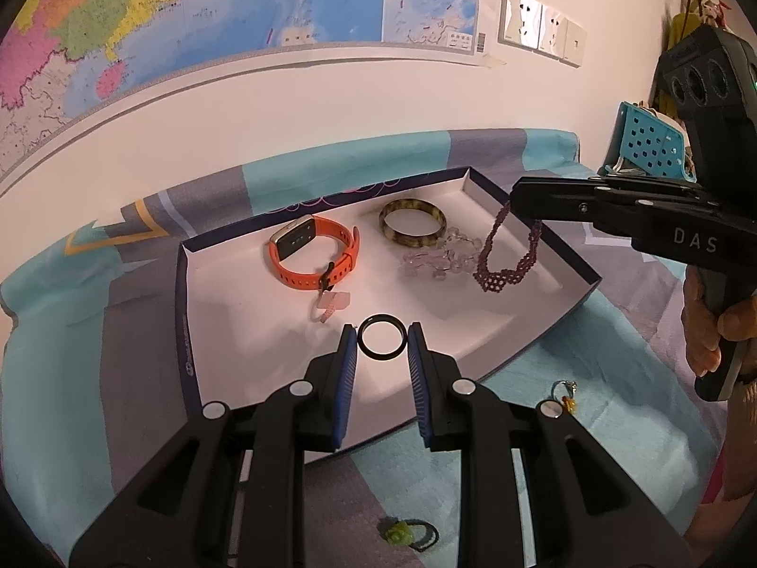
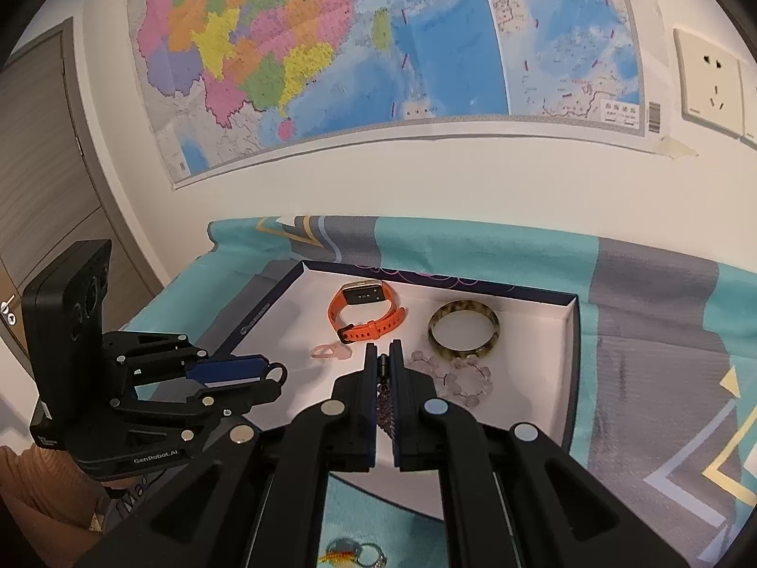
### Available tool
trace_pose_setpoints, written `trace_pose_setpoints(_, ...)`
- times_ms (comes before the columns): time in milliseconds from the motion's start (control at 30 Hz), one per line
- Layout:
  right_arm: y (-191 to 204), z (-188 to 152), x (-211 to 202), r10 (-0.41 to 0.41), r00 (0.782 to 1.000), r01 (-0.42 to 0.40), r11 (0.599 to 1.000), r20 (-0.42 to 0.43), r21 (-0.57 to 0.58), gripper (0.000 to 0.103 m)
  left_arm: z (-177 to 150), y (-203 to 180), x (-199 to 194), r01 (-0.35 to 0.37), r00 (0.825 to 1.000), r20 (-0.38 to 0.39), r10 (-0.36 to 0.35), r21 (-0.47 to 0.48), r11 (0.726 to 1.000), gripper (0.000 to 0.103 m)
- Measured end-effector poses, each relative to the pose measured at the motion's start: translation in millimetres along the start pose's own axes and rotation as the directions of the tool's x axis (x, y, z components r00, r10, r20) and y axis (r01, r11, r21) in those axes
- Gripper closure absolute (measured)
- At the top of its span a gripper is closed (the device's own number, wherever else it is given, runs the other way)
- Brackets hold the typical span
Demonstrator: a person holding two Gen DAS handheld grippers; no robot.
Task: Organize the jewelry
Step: 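Carry the beaded bracelet and black ring over the box with both tools, then lower the bracelet and ring into the box and open both tools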
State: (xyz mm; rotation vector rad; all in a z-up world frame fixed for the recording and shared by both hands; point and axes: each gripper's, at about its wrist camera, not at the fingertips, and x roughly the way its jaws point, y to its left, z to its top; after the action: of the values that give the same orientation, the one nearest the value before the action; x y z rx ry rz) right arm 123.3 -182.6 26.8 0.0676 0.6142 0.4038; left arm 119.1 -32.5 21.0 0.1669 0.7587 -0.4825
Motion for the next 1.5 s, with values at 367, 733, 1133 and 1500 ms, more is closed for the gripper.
trace_pose_setpoints(367, -3.2, 1.9, 19.5, 0.008, 1.0, -0.008, 1.0, -0.026, 0.02, 0.1, 1.8, 5.9, 17.1, -0.013, 1.0, -0.029, 0.013, -0.002, 1.0, 0.081)
trace_pose_setpoints(733, -7.6, 3.0, 32.9, 0.023, 0.999, -0.021, 0.999, -0.042, 0.037, 0.1, 5.3, 4.7, 28.6, -0.02, 0.999, -0.049, 0.02, 0.001, 1.0, 0.081)
trace_pose_setpoints(1133, -16.7, 2.2, 43.6, 0.003, 0.998, 0.0, 0.999, -0.057, 0.053, 0.1, 6.9, 8.5, 44.4, -0.028, 0.996, -0.083, 0.027, -0.007, 1.0, 0.081)
trace_pose_setpoints(1500, -25.1, -2.3, 52.7, -0.023, 0.997, 0.028, 0.997, -0.077, 0.065, 0.1, 8.1, 9.0, 55.2, -0.035, 0.994, -0.104, 0.033, -0.015, 0.999, 0.081)
